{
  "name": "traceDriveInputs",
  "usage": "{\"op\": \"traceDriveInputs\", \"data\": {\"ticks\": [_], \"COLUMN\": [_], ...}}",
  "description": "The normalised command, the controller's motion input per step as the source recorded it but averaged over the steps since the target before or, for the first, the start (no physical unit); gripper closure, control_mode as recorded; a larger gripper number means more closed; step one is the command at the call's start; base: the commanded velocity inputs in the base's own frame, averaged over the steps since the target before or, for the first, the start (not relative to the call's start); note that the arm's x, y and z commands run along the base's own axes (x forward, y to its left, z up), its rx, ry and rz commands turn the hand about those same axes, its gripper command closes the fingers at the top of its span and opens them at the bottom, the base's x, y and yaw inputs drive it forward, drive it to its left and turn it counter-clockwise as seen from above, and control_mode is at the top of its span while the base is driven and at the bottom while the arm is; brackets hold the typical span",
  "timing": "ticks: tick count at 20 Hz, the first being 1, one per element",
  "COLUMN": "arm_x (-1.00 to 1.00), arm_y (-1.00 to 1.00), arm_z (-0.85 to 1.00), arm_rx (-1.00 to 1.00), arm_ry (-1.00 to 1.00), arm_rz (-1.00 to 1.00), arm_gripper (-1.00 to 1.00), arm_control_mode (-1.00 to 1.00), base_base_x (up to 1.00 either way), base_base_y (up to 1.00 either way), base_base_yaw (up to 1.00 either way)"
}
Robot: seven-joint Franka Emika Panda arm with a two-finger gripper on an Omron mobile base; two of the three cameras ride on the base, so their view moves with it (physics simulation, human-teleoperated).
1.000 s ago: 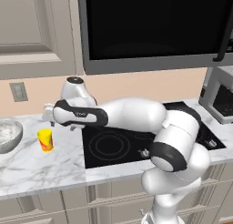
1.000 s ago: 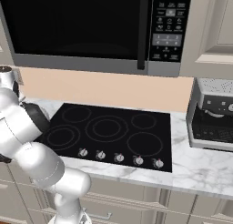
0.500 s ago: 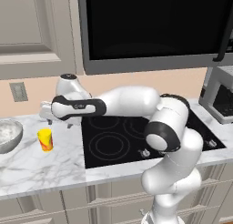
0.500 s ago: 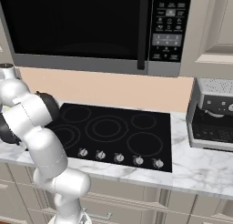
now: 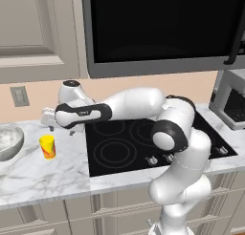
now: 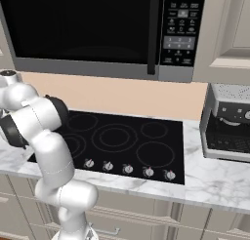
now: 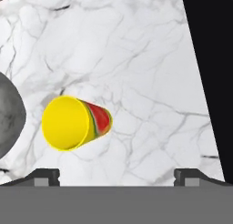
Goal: Pick the cup and bowl from the counter and place them on the counter next to the sink.
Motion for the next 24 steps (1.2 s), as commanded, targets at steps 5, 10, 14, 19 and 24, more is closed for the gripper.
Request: {"op": "traceDriveInputs", "data": {"ticks": [5, 10, 14, 19, 24], "arm_x": [0.19, 0.16, 0.15, 0.15, 0.15], "arm_y": [0.09, 0.22, 0.27, 0.27, 0.17], "arm_z": [-0.04, -0.07, -0.14, -0.25, -0.11], "arm_rx": [-0.02, -0.02, -0.02, -0.03, -0.01], "arm_ry": [0.04, 0.04, 0.05, 0.04, 0.03], "arm_rz": [0.0, 0.0, 0.0, 0.0, 0.0], "arm_gripper": [-1.0, -1.0, -1.0, -1.0, -1.0], "arm_control_mode": [-1.0, -1.0, -1.0, -1.0, -1.0], "base_base_x": [0.0, 0.0, 0.0, 0.0, 0.0], "base_base_y": [0.0, 0.0, 0.0, 0.0, 0.0], "base_base_yaw": [0.0, 0.0, 0.0, 0.0, 0.0]}}
